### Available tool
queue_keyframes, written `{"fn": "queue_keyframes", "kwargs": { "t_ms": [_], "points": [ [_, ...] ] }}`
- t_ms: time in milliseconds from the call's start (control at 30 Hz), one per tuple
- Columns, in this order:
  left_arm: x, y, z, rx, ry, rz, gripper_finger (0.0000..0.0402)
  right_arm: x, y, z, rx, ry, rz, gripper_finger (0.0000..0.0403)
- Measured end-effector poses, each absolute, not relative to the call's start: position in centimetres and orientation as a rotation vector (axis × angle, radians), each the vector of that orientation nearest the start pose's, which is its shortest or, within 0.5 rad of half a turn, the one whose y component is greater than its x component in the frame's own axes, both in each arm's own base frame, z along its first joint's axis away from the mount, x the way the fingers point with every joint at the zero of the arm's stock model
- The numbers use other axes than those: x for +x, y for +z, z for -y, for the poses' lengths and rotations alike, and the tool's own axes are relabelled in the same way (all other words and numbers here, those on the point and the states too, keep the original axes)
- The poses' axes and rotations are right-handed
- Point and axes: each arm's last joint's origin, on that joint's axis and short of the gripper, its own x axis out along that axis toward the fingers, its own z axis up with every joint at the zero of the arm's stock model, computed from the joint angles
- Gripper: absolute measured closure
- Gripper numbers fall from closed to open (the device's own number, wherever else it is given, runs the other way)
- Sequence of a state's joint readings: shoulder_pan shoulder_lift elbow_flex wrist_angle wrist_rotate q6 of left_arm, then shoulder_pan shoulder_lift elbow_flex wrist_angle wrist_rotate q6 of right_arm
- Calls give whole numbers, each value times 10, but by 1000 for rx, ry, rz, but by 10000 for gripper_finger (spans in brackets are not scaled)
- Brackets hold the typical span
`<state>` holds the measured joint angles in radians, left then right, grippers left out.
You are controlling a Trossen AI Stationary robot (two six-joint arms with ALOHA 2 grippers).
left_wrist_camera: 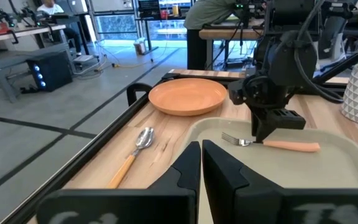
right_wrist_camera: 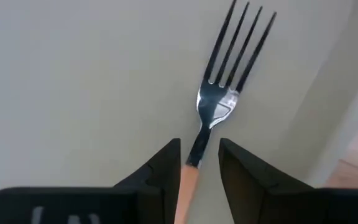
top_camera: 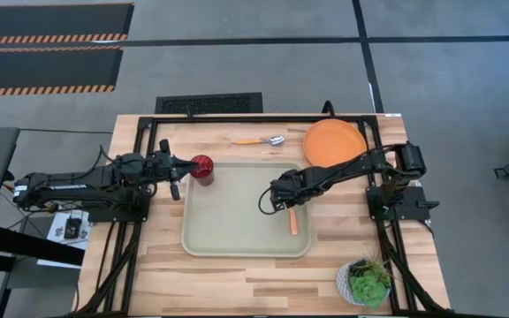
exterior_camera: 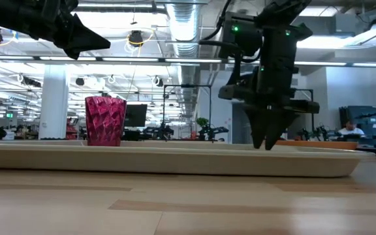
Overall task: Pick and place plate/cup/fork/spoon on tray
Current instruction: Put the orange fork on the right side of the gray serving tray
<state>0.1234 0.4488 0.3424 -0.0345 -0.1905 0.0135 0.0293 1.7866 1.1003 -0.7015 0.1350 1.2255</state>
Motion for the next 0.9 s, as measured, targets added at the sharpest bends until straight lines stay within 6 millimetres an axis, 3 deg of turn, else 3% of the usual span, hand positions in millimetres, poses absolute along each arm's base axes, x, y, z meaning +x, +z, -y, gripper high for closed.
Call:
{"fn": "queue_keyframes", "kwargs": {
  "t_ms": [367, 900],
  "points": [
    [126, 238, -21, 19, 313, -146, 395, 327, 142, -6, 904, -926, -1146, 281],
    [126, 237, -21, 20, 313, -153, 395, 321, 144, -5, 927, -1010, -1148, 330]
  ]
}}
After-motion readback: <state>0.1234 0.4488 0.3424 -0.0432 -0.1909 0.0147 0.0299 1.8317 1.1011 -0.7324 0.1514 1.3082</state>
